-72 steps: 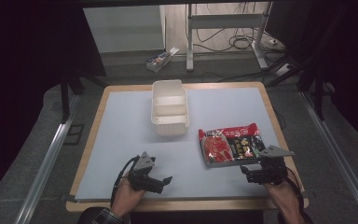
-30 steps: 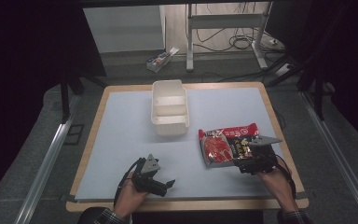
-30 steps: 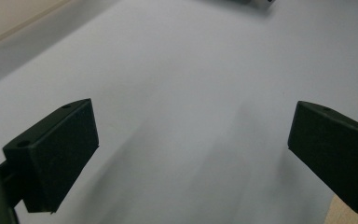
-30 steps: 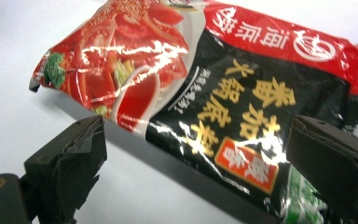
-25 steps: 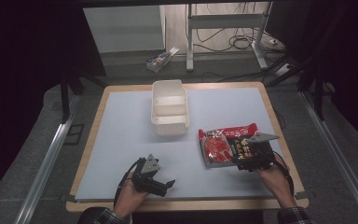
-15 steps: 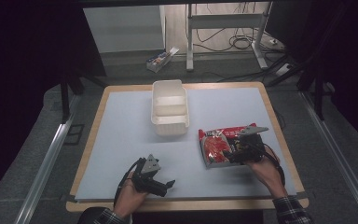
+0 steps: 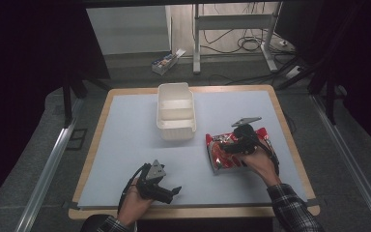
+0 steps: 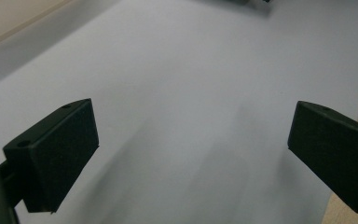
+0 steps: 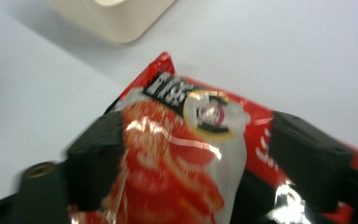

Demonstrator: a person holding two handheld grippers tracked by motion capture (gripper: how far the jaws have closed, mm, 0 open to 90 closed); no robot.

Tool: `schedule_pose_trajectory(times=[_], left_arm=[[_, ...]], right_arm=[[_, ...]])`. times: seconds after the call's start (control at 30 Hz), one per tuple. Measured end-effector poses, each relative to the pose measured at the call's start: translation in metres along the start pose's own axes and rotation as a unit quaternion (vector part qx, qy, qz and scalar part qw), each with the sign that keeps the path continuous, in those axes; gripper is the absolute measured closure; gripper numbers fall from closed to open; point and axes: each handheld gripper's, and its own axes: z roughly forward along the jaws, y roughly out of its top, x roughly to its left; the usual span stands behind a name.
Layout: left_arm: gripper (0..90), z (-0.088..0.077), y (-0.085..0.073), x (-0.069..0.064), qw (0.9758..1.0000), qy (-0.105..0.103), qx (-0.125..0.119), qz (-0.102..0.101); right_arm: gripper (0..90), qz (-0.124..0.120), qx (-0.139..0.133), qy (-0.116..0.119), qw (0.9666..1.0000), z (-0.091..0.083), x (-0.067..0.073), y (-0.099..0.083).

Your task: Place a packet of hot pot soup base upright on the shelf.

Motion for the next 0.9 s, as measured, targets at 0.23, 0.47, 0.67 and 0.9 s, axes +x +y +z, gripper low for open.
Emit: schedule_pose_trajectory(times=[0.23,0.47,0.67,0.9], left_arm=[[1.7,0.000,0.000,0.000,1.0000,-0.001,-0.001,0.002],[1.8,-0.001,0.000,-0.001,1.0000,-0.002,0.000,0.006],[1.9,0.000,0.000,-0.001,1.0000,-0.004,0.000,0.005],[2.0,0.000,0.000,-0.001,1.0000,-0.004,0.003,0.008]], right_arm=[[60.7,-0.009,0.001,-0.003,1.0000,0.014,-0.001,0.020],[83.0,-0.037,0.032,-0.021,0.9986,0.039,0.000,0.034],[87.8,-0.043,0.060,-0.029,0.9969,0.062,0.000,0.040],[89.3,-0.051,0.083,-0.018,0.9951,0.067,0.005,0.039]])
